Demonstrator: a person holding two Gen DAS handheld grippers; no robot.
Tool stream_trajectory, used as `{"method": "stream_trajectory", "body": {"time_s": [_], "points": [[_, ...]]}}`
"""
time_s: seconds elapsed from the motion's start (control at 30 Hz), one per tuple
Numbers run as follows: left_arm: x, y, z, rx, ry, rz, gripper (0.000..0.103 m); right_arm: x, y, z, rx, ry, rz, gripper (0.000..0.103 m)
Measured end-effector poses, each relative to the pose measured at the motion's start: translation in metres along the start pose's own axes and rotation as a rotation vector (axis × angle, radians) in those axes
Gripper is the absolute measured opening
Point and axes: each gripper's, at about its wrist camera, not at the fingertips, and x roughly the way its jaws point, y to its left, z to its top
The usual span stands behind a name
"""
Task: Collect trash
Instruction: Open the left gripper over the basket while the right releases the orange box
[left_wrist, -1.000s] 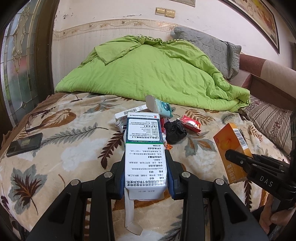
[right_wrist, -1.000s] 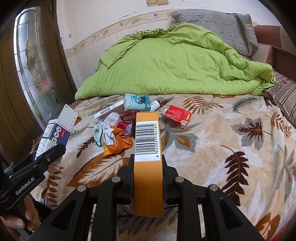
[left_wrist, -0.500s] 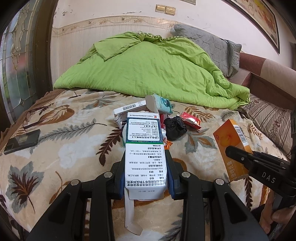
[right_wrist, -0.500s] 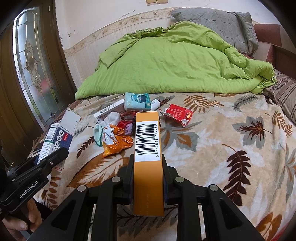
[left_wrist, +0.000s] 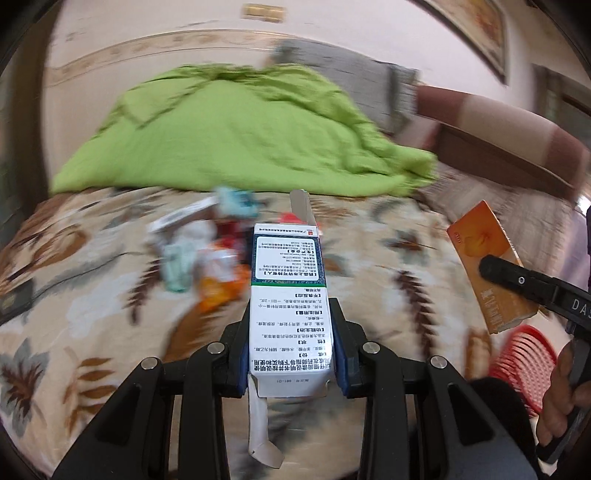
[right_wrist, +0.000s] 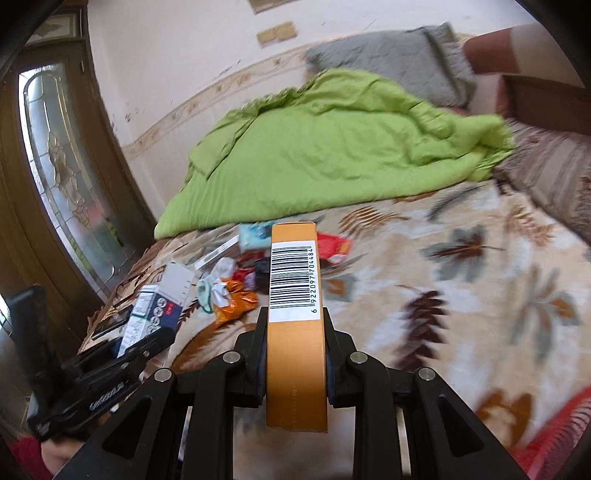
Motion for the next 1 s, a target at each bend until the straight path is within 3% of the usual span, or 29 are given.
{"method": "stream_trajectory", "body": {"time_s": [0.13, 0.27, 0.5, 0.7, 0.73, 0.77, 0.8, 0.87, 1.0], "points": [[-0.006, -0.055, 0.008, 0.088, 0.006, -0.133, 0.033, -0.058, -0.037, -0.007, 0.065, -0.026, -0.062, 0.025], [0.0, -0.12, 0.011, 0.187, 0.047, -0.279, 0.033, -0.115, -0.084, -0.024, 0.153, -0.044, -0.182, 0.025], [0.025, -0.24, 0.001, 0.3, 0.214, -0.568, 0.033, -0.193, -0.165, -0.06, 0.321, -0.062, -0.396, 0.025], [0.045, -0.311, -0.02, 0.385, 0.298, -0.659, 0.035, -0.211, -0.207, -0.092, 0.446, -0.04, -0.449, 0.026], [0.049, -0.32, -0.023, 0.392, 0.319, -0.665, 0.04, -0.213, -0.211, -0.095, 0.457, -0.037, -0.449, 0.027], [0.054, -0.327, -0.026, 0.389, 0.338, -0.668, 0.056, -0.215, -0.216, -0.097, 0.466, -0.037, -0.455, 0.027], [0.057, -0.329, -0.027, 0.378, 0.346, -0.668, 0.062, -0.216, -0.22, -0.098, 0.472, -0.034, -0.464, 0.03], [0.06, -0.331, -0.028, 0.365, 0.348, -0.666, 0.062, -0.219, -0.224, -0.099, 0.484, -0.038, -0.481, 0.04], [0.061, -0.32, -0.022, 0.345, 0.339, -0.649, 0.062, -0.224, -0.227, -0.096, 0.471, -0.055, -0.494, 0.044]]}}
